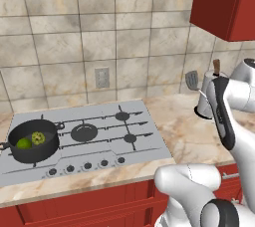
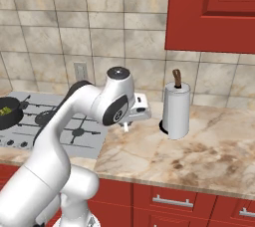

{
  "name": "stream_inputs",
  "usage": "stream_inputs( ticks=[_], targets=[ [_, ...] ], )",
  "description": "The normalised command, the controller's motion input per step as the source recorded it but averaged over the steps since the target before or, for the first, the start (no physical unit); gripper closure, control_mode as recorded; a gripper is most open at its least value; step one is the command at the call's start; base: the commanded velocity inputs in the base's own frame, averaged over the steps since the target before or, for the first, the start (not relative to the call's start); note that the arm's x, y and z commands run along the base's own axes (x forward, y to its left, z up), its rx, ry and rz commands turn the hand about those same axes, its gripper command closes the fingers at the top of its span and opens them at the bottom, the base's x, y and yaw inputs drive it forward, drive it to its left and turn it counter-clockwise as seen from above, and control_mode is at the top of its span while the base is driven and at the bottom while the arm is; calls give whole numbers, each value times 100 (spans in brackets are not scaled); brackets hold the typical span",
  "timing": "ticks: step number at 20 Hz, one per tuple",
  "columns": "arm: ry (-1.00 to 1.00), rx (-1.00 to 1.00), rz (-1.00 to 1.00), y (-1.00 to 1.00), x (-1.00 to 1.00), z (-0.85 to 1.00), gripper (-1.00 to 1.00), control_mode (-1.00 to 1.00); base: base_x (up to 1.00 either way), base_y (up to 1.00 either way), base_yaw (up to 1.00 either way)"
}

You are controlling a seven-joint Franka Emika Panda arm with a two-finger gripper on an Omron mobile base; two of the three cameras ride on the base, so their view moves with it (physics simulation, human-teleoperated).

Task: Put the broccoli and lime in the pot. Retrieve the spatula and lightly stir the vegetables in the pot.

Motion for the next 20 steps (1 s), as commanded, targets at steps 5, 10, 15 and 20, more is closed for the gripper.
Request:
stream_inputs(
  ticks=[5,10,15,20],
  targets=[
    [0,0,0,0,0,0,100,-100,0,0,0],
    [0,0,0,0,0,0,100,100,-18,14,0],
    [0,0,0,0,0,0,100,100,-72,96,0],
    [0,0,0,0,0,0,100,100,-27,100,-1]
  ],
)
